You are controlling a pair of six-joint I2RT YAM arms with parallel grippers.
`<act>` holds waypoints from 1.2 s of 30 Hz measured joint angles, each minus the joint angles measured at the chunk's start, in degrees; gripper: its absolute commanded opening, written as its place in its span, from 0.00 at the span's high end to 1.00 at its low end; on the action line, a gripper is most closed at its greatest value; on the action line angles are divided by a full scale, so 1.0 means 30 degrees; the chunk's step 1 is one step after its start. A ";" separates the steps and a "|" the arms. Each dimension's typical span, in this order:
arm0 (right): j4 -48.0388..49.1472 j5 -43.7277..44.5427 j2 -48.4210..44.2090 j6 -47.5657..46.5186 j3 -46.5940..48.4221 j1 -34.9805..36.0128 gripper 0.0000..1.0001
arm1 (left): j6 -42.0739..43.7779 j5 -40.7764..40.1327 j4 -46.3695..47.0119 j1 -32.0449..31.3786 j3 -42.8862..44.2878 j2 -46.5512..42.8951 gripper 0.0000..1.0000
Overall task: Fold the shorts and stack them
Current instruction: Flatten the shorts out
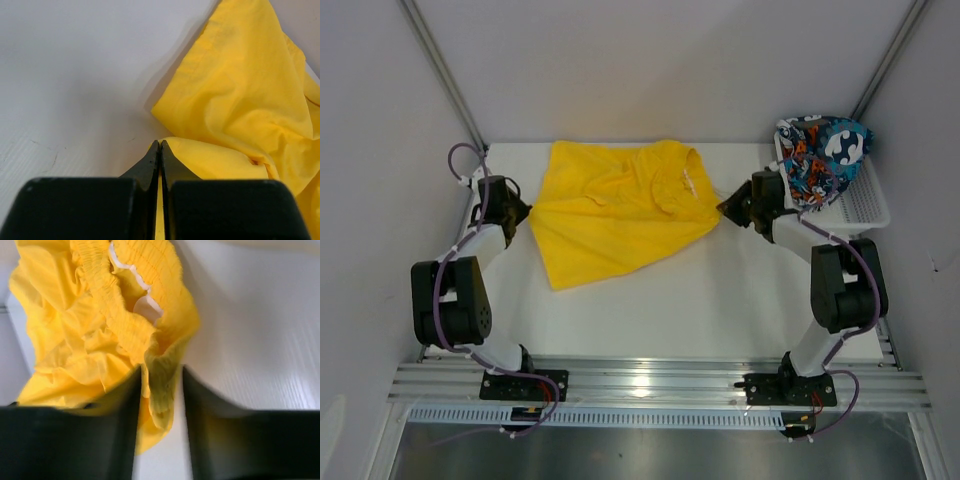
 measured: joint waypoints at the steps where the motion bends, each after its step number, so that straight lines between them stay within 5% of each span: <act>1: -0.0714 0.0248 0.0517 -0.0197 0.1275 0.0197 0.37 | 0.0000 -0.0007 -0.0109 0.0022 0.0138 0.0073 1.00; 3: -0.1872 0.1246 0.1399 -0.0597 0.3657 0.0729 0.02 | 0.0015 -0.0051 -0.0255 0.0029 0.0393 0.0102 1.00; 4: -0.2645 0.2033 0.1603 -0.0925 0.4605 0.0998 0.01 | 0.0015 -0.0058 -0.0342 0.0058 0.0539 0.0102 1.00; 13: -0.4328 0.2637 0.1581 -0.2317 0.4874 0.0495 0.24 | -0.0029 -0.0022 -0.0678 0.0860 0.2353 0.1515 1.00; 17: -0.3665 0.1858 0.1435 -0.2623 0.2637 -0.0648 0.43 | -0.0452 0.0262 -0.0692 0.1406 0.2550 0.2776 1.00; 23: -0.1632 -0.1705 0.1552 -0.3978 0.1231 -0.0903 0.45 | -0.0823 0.0765 -0.0823 0.1778 0.2550 0.3512 1.00; 28: 0.0998 -0.4022 0.1770 -0.5880 0.1158 -0.0816 0.30 | -0.0831 0.0903 -0.0758 0.1792 0.2550 0.3512 1.00; 36: 0.2288 -0.6244 0.3351 -0.7752 0.1989 -0.0794 0.27 | -0.1042 0.1180 -0.0641 0.1916 0.2550 0.3854 1.00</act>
